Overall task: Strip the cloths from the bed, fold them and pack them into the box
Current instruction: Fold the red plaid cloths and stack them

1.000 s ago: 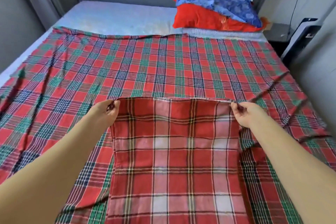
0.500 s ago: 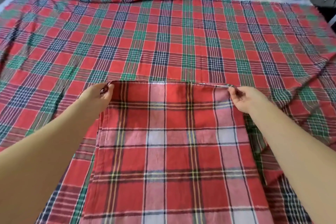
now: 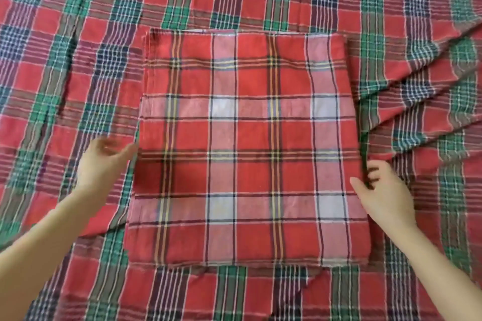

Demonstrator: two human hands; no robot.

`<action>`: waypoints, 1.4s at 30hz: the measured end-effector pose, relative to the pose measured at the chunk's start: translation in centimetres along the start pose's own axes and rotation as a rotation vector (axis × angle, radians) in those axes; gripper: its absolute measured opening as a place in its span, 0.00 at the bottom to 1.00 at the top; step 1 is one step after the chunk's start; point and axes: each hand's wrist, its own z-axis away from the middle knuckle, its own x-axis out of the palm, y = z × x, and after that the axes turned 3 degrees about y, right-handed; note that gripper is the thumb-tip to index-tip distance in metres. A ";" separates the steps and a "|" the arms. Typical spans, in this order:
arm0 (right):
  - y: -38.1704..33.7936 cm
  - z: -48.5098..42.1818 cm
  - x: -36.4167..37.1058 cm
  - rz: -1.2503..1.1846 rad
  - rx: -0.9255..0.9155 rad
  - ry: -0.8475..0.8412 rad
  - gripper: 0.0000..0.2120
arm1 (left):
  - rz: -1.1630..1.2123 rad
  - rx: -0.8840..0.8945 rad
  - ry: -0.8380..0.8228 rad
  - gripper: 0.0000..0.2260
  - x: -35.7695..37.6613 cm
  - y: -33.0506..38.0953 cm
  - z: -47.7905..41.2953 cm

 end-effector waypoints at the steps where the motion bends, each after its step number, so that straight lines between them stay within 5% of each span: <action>1: 1.4 1.9 0.5 -0.031 0.094 -0.078 0.20 | -0.039 -0.034 -0.019 0.15 0.1 -2.0 2.4; 8: 5.2 9.3 2.1 -0.440 0.401 -0.317 0.06 | -0.090 -0.268 -0.211 0.27 0.9 -9.9 11.9; 16: 4.6 13.7 -1.3 -0.532 0.475 -0.251 0.05 | 0.453 -0.490 -0.325 0.06 -3.6 -8.6 13.8; 24: 6.8 22.1 -7.9 -0.530 0.729 -0.661 0.07 | 0.126 -0.577 -0.657 0.04 -12.7 -9.7 19.7; 29: 3.3 16.6 -10.6 -0.929 0.767 -0.475 0.08 | 0.388 -0.442 -0.598 0.04 -13.4 -3.8 16.5; 34: -2.9 6.6 -10.8 -1.354 0.762 -0.314 0.12 | 0.794 -0.512 -0.568 0.12 -9.8 4.2 8.9; 42: -8.2 -5.5 -6.4 -1.316 0.709 -0.265 0.20 | 1.000 -0.547 -0.364 0.08 -2.8 10.5 1.0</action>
